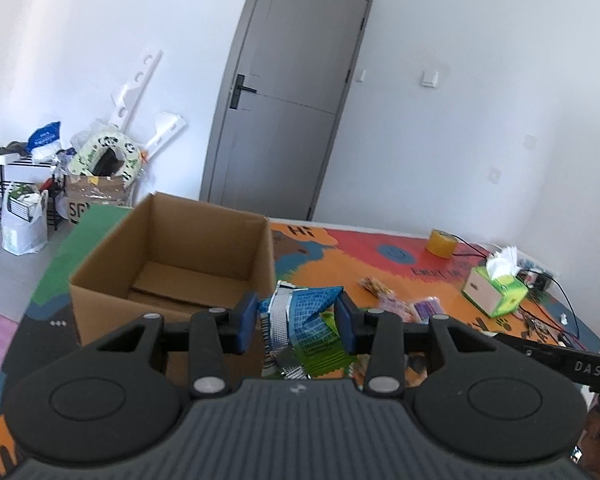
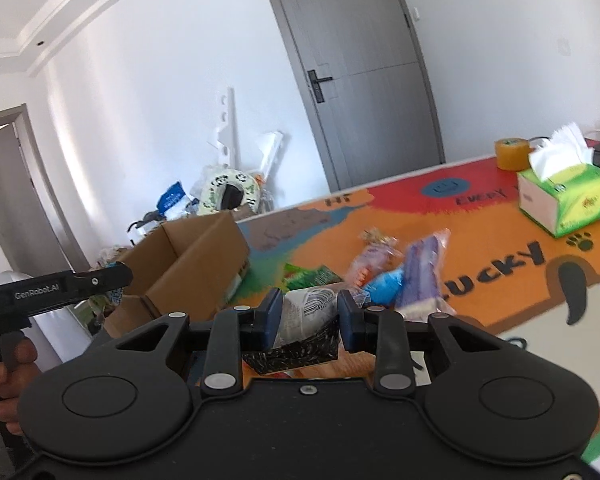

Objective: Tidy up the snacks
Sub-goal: 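Carry the blue-green bag with the left gripper while the right carries the bread pack into the box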

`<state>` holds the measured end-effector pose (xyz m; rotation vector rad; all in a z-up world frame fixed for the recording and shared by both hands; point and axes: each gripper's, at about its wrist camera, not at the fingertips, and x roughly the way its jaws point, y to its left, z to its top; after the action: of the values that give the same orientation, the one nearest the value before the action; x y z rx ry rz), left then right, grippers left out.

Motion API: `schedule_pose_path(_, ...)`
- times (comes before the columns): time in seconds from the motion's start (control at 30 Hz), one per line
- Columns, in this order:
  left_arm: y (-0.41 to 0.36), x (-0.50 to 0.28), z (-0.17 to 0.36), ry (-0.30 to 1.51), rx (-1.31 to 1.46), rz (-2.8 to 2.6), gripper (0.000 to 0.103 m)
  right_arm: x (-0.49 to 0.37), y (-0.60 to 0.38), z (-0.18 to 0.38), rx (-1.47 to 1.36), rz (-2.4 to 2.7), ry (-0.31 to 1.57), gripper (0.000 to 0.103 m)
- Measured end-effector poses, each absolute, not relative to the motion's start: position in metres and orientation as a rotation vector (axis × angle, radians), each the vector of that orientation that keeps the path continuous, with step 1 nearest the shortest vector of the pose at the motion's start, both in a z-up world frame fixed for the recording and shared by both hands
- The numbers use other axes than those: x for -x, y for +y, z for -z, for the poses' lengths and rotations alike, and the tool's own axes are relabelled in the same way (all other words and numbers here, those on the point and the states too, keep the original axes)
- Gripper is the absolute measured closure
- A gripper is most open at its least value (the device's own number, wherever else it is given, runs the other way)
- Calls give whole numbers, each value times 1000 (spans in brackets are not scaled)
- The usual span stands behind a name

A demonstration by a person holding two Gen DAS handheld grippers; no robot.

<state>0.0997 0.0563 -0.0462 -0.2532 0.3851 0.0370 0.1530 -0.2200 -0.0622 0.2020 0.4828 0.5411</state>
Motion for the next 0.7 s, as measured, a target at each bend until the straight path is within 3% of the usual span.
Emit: schedule_pose_path(0.7, 128, -137, 48, 390, 292, -179, 62, -189, -133, 33, -182, -701, 410, 73)
